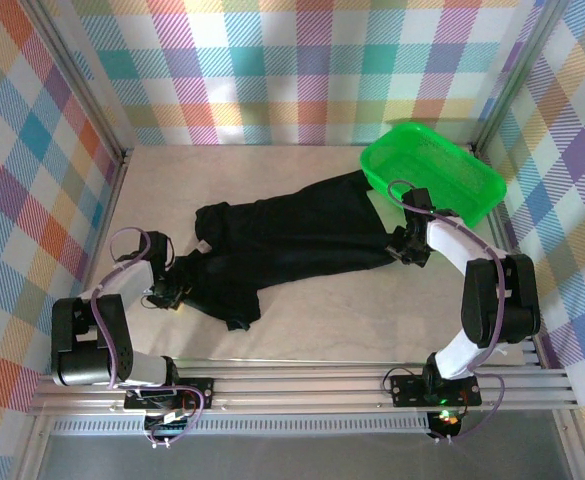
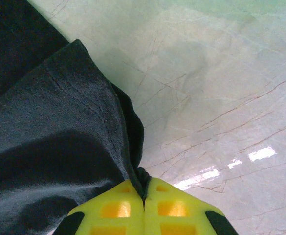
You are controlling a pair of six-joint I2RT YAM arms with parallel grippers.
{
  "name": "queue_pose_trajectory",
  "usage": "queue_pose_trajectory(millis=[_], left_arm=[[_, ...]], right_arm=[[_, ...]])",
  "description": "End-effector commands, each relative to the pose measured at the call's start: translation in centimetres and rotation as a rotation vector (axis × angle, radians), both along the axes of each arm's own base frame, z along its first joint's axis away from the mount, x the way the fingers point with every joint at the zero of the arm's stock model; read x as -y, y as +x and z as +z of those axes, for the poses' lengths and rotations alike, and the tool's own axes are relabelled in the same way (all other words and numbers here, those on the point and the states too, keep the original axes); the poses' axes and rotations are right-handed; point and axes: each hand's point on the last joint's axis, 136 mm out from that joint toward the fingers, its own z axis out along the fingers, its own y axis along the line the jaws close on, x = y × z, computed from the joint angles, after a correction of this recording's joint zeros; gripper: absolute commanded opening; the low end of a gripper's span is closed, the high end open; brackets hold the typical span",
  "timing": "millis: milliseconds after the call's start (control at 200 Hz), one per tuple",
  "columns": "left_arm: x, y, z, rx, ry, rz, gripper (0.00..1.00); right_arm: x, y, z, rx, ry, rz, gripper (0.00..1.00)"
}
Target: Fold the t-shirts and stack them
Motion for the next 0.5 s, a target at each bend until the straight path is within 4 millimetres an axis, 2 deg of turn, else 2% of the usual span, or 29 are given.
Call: queue_pose_trajectory(millis=[0,45,125,205,300,375,495], left_arm=[[-0.1,0.9,0.2,0.062,-0.005,0.017,0.11],[-0.1,1.6,1.4,0.102,-0.008,0.027,0.0],[0.1,3.8,4.6,0.21,-0.029,0.045,0.0],[0.7,7.0,8.9,0.349,-0.067,0.045,0.0],[1.2,10.2,14.9,0.511,-0.11,0.072,0.0],[1.1,12.4,20.5,0.653,-0.138,0.1,0.0],[0.7,14.0,30.0,0.863,-0.145,0.12,0.0]], right_arm=[[-0.3,0.1,1.1,0.016,0.02,0.024,0.0],[-0.6,0.3,1.5,0.032,0.031,0.032,0.0],[-1.6,1.4,3.5,0.107,0.057,0.076,0.0],[-2.7,2.8,6.7,0.211,0.093,0.107,0.0],[-3.5,5.0,12.3,0.369,0.137,0.124,0.0],[-3.9,6.5,17.3,0.506,0.159,0.124,0.0],[-4.2,8.0,25.5,0.723,0.195,0.124,0.0]])
